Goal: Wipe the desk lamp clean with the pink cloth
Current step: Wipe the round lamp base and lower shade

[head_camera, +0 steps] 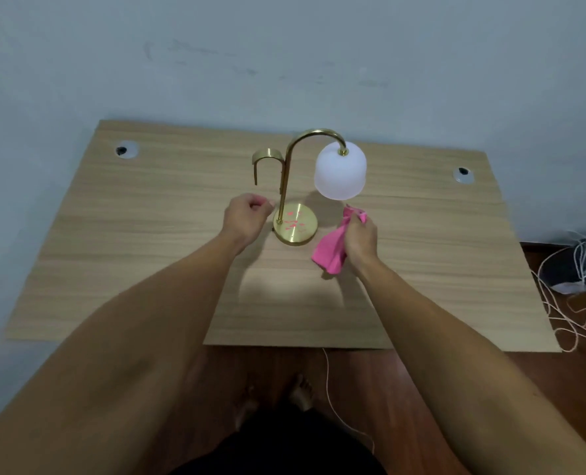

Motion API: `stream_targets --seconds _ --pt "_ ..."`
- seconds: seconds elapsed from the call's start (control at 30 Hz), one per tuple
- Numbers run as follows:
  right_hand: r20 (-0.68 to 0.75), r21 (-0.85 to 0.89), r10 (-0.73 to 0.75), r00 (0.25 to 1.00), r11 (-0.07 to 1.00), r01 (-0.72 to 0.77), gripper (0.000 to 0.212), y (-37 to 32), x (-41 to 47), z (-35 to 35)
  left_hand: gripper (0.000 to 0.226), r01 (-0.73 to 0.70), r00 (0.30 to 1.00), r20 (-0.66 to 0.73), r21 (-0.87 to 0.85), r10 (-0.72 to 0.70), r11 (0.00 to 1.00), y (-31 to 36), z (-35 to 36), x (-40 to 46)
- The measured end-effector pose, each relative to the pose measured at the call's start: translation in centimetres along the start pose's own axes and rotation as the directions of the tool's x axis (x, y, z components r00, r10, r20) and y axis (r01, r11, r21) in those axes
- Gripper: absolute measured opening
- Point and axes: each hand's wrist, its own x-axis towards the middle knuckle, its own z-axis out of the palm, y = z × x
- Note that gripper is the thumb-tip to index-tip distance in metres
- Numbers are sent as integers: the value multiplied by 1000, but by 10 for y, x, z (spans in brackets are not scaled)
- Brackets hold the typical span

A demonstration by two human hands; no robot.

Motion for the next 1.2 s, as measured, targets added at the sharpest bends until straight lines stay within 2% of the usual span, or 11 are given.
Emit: stream_targets --seconds 0.1,0.27,0.4,0.47,0.53,0.6,0.63,0.8,0.93,1.1,1.2 --pt "54 0 -49 997 999 49 32 -6 16 8 41 -14 1000 8 -25 14 1000 4 15 -5" --pt "174 -3 -154 973 988 157 24 -7 28 36 38 -127 991 -51 -6 126 992 18 29 2" --pt "429 -177 -311 848 892 416 43 28 53 68 27 -233 967 -81 108 242 967 23 34 8" --pt "552 -331 -319 770 764 554 46 21 41 71 27 -263 960 -51 154 274 952 22 31 11" --pt "656 -494 -321 683 501 710 53 29 41 71 28 -291 955 -7 191 298 937 22 27 13" --pt "770 -507 -316 554 223 832 58 40 47 62 28 -319 946 30 233 321 919 23 25 14" --pt "806 -482 -294 514 178 858 58 46 52 56 28 -330 943 45 256 330 909 24 24 15" --pt "813 -412 -316 490 282 866 53 46 68 42 24 -347 938 129 356 322 868 30 18 20" --pt "838 -414 -278 470 238 879 52 28 69 64 22 -373 927 201 404 316 835 37 12 21" --pt "901 -307 -268 341 163 938 49 32 70 45 19 -397 914 265 436 306 808 43 8 23" --pt "882 -321 -300 364 186 929 49 30 73 37 21 -401 912 275 440 305 803 44 6 23"
